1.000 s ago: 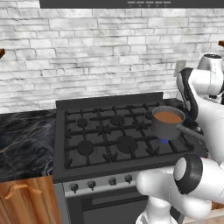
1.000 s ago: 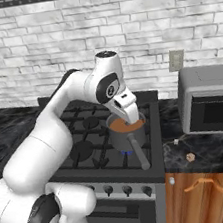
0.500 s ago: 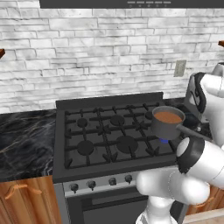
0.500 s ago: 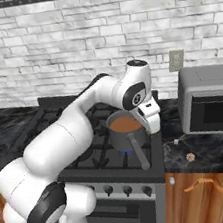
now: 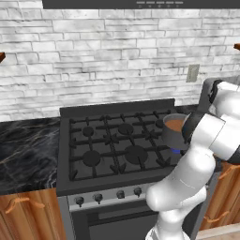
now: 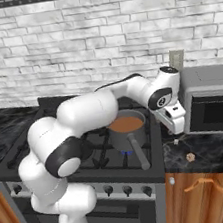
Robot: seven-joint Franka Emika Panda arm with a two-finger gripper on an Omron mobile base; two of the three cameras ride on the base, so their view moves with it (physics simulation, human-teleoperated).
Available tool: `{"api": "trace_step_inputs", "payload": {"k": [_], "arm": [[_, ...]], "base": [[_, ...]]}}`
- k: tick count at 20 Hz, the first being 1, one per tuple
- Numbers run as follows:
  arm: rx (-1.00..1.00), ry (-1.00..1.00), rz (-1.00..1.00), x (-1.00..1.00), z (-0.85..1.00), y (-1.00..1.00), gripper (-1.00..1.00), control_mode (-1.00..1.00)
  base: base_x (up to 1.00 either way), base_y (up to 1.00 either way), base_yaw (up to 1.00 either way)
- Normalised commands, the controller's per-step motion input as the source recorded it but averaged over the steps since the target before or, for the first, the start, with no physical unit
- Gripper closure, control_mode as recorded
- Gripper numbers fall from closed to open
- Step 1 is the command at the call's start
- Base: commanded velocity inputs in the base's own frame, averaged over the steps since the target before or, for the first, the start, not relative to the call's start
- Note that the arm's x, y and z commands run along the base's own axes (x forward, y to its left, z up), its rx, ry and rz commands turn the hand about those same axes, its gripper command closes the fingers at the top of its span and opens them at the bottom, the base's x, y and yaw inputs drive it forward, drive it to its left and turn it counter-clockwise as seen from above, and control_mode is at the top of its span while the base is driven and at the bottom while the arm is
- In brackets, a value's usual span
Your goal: Pick up the sugar cube(s) and place them in the saucepan with hot chocolate.
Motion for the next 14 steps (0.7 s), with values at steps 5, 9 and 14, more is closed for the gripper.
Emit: {"api": "trace_step_inputs", "payload": {"k": [5,9,14], "arm": [[-0.01,0.02,0.00,0.50,-0.48,-0.41,-1.00,-1.00],[0.00,0.00,0.00,0.40,-0.33,-0.32,-1.00,-1.00],[-0.03,0.03,0.00,0.41,-0.37,-0.06,-1.00,-1.00]], "base": [[0.00,0.00,0.00],[0.00,0.00,0.00],[0.00,0.00,0.00]]}}
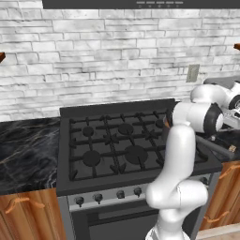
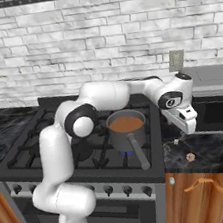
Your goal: Pick up the sugar cube(s) and place them in the saucepan with hot chocolate.
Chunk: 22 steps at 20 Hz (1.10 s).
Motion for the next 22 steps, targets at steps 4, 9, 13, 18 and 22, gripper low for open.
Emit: {"api": "trace_step_inputs", "payload": {"k": [4,9,13,18,22], "arm": [[-0.04,0.00,0.01,0.39,-0.39,-0.03,-1.00,-1.00],[-0.07,0.00,0.03,0.28,-0.44,-0.04,-1.00,-1.00],[-0.05,0.08,0.01,0.00,-0.41,0.00,-1.00,-1.00],[0.01,0.04,0.00,-0.02,-0.20,0.04,-1.00,-1.00],[0.01,0.00,-0.01,0.00,-0.18,0.16,-1.00,-1.00]], "base": [[0.00,0.00,0.00],[0.00,0.00,0.00],[0.00,0.00,0.00],[0.00,0.00,0.00],[0.00,0.00,0.00]]}}
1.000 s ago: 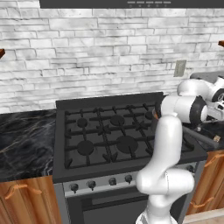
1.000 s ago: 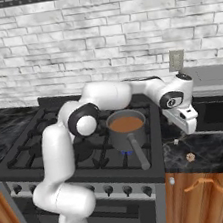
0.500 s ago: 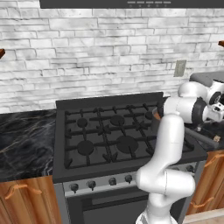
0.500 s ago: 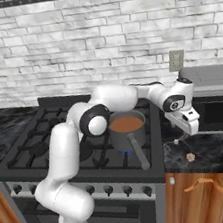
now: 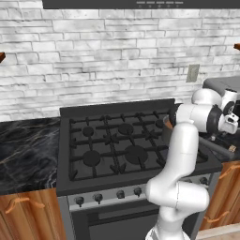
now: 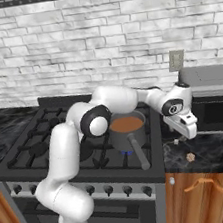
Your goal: Pick up the sugar cube(s) and place them in the saucepan with hot chocolate.
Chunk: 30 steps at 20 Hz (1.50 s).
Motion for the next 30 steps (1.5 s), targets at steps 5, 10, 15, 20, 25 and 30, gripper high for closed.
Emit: {"api": "trace_step_inputs", "payload": {"k": [5,10,15,20,25,30], "arm": [[0.01,0.00,-0.01,-0.04,-0.19,0.14,-1.00,-1.00],[0.00,-0.01,0.00,0.05,-0.08,-0.09,-1.00,-1.00],[0.01,0.00,0.00,0.04,-0.19,-0.17,-1.00,-1.00],[0.01,0.00,0.00,0.00,-0.13,-0.01,-1.00,-1.00],[0.00,0.01,0.00,0.05,-0.15,0.02,-1.00,-1.00],[0.00,0.00,0.00,0.00,-0.09,0.11,-1.00,-1.00]], "base": [[0.00,0.00,0.00],[0.00,0.00,0.00],[0.00,0.00,0.00],[0.00,0.00,0.00],[0.00,0.00,0.00],[0.00,0.00,0.00]]}}
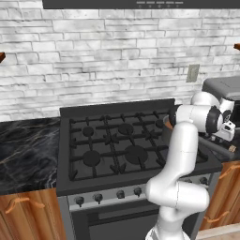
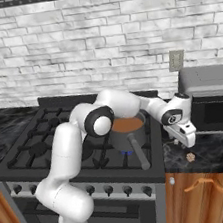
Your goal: Pick up the sugar cube(s) and place them in the saucepan with hot chocolate.
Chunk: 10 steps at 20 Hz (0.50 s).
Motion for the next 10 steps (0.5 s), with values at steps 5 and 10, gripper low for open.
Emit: {"api": "trace_step_inputs", "payload": {"k": [5,10], "arm": [[0.00,0.00,0.00,0.00,-0.09,0.04,-1.00,-1.00],[0.00,0.00,0.00,0.00,-0.10,0.00,1.00,-1.00]], "base": [[0.00,0.00,0.00],[0.00,0.00,0.00]]}}
